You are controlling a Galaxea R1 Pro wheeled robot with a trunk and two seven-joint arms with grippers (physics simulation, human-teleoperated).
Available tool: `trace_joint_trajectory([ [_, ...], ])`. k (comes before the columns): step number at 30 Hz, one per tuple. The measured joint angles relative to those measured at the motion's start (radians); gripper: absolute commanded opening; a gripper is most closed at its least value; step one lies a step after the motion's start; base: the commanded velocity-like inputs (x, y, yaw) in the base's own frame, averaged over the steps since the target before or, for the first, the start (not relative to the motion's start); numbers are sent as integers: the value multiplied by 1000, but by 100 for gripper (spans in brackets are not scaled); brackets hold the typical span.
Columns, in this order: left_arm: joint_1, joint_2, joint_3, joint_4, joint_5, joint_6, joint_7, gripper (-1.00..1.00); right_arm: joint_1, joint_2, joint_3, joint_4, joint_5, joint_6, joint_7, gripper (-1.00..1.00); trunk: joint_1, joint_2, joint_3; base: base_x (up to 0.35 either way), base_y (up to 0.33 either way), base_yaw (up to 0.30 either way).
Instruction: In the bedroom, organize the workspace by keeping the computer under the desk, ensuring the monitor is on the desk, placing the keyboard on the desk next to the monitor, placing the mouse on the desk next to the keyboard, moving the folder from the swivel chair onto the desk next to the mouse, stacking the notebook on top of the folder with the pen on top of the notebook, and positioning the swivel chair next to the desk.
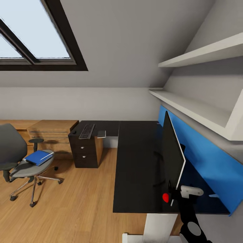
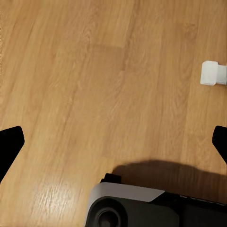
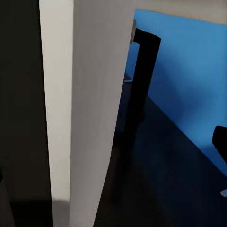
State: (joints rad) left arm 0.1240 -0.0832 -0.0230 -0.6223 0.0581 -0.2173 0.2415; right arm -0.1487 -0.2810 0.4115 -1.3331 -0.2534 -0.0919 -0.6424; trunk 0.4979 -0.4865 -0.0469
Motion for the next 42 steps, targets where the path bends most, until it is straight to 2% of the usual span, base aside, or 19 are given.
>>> trace_joint_trajectory([
  [3, 0, -4, 0, -21, 1, 1, 1, 100, 0, 0, 0, 0, 0, 0, 0, 100, 0, 0, 0, 0, 0, 0],
  [12, 0, -6, -1, -35, 3, 2, 3, 100, 0, 0, 1, 1, 0, 0, 0, 100, 35, -63, -28, 0, 0, 0],
  [23, 0, -6, -2, -33, 2, 2, 2, 100, 0, 0, 2, 2, 0, 0, 0, 100, 35, -63, -28, 0, 0, 0],
  [33, 0, -6, -3, -34, 2, 2, 3, 100, 0, 0, 2, 2, 0, 0, 0, 100, 73, -133, -60, 0, 0, 0],
  [36, 0, -6, -2, -34, 2, 2, 2, 100, 0, 0, 2, 1, 0, 0, 0, 100, 73, -133, -60, 0, 0, 0],
  [39, 0, -4, -3, -32, 0, 2, -4, 100, 0, 1, 1, 1, 30, 0, 0, 100, 73, -133, -60, 0, 0, 0],
  [42, 0, -3, -3, -32, -2, 2, -7, 100, 0, 1, 0, 1, 40, 0, 0, 100, 73, -133, -60, 2, 0, 0],
])
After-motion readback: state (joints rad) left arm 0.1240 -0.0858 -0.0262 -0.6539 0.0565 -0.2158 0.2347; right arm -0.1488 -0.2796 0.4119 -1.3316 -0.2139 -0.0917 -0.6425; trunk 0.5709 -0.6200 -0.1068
